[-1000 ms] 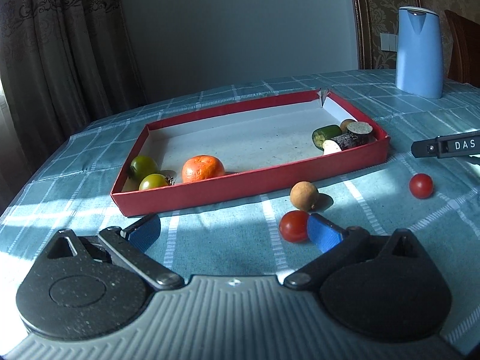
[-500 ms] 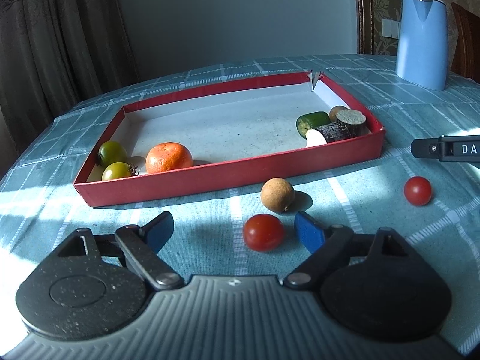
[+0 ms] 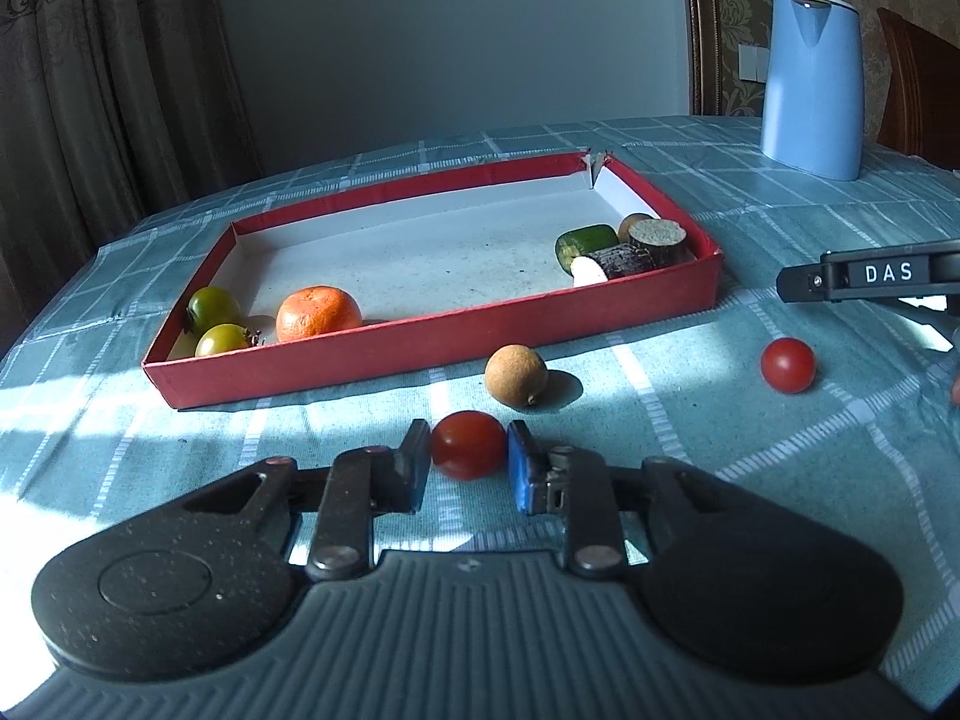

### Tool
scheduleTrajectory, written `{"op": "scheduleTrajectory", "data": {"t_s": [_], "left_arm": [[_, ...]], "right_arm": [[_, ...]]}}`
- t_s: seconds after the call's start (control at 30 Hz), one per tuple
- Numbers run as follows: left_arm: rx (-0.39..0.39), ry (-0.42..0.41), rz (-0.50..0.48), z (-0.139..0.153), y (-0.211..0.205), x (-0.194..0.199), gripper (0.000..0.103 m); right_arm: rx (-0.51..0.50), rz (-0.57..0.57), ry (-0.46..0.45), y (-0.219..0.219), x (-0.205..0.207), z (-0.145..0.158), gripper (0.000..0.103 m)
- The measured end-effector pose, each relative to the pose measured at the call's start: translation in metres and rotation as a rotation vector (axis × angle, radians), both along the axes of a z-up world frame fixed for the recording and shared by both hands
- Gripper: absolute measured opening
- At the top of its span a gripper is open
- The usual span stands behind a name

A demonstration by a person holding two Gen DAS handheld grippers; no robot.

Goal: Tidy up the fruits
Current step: 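Carry the red cherry tomato into the box and open the left gripper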

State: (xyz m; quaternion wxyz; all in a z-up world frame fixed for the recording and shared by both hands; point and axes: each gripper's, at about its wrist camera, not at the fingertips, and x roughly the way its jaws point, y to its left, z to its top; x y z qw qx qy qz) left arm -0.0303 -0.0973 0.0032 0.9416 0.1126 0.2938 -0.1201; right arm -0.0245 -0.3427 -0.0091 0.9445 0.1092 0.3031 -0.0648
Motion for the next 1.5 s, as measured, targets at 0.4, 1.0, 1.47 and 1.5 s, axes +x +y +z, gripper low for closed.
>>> {"op": "scheduleTrajectory", "data": {"t_s": [0.4,1.0,1.47,1.5], "left_arm": [[-0.012,-0.123,0.139,0.034,0.037,0.006,0.026],[-0.112,-0.089,0.319,0.055,0.122,0.098,0.026],[-0.078,-0.046,0.219,0.034,0.087,0.109,0.026],[-0.069,-0.038,0.220,0.031,0.085,0.111,0.026]], "right_arm": [[-0.002,0.001,0.001,0.000,0.000,0.000,0.084],[-0.019,0.016,0.013,0.004,0.003,-0.001,0.084],[-0.043,0.034,0.023,0.009,0.004,-0.001,0.084],[-0.044,0.034,0.024,0.009,0.004,-0.001,0.084]]}}
